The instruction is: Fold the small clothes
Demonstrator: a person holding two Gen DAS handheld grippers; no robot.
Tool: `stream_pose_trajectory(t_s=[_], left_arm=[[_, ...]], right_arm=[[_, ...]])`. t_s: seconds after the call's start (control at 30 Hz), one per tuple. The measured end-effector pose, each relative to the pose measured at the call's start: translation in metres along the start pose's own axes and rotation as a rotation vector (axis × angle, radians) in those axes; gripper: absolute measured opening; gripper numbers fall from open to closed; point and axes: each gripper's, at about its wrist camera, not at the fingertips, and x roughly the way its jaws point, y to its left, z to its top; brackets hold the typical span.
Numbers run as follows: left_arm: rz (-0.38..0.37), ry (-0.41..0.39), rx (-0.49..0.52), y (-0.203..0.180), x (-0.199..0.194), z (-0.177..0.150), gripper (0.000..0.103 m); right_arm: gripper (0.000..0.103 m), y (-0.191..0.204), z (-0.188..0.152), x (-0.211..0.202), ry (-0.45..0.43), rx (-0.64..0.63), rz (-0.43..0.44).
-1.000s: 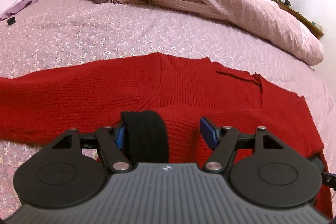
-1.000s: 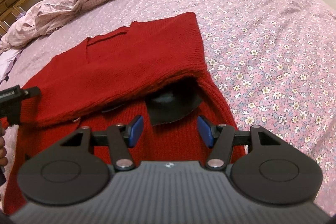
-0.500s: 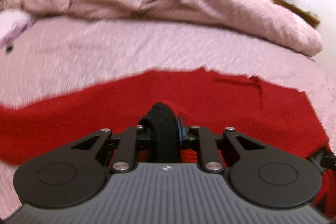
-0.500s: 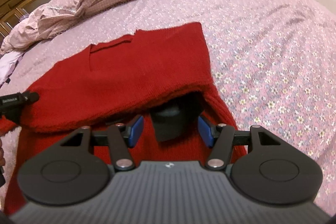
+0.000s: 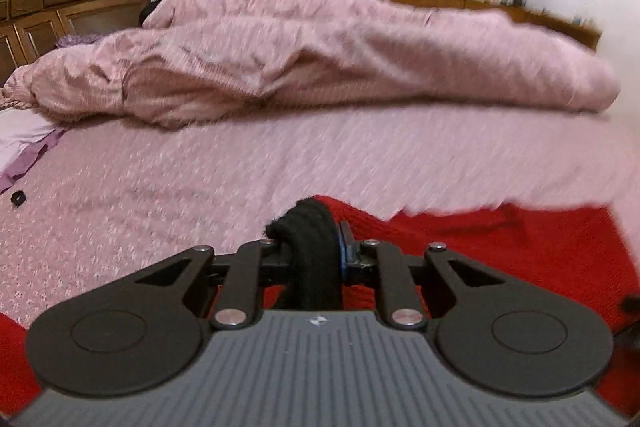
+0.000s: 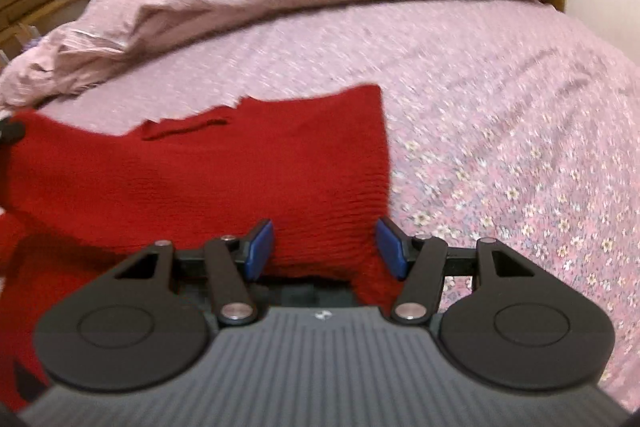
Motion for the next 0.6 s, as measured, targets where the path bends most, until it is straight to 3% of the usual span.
stream_pose_trajectory(t_s=[0.1,0.2,0.37,0.6], left_arm=[[0.000,0.099,-0.058,0.013,0.028,-0.018,0.021],[0.008,0.143,-0.082,0.019,0.039,-0.032,0.023],[0.056,0.117,-0.035,0.022,0.031,-0.033,0.050],[0.145,0.114,-0.105,0.048,0.026,-0.029,0.055]], right_arm=[[0.061,-0.003,-0.002,0.002,-0.009,0.000,0.001],[0.062,-0.004,0.000,0.002,-0.003,-0.011,0.006],[0.061,-0.010,0.016,0.011,-0.007,0.008,0.018],[0.061,-0.017,0.032,0.044,0.007,0.044,0.003]])
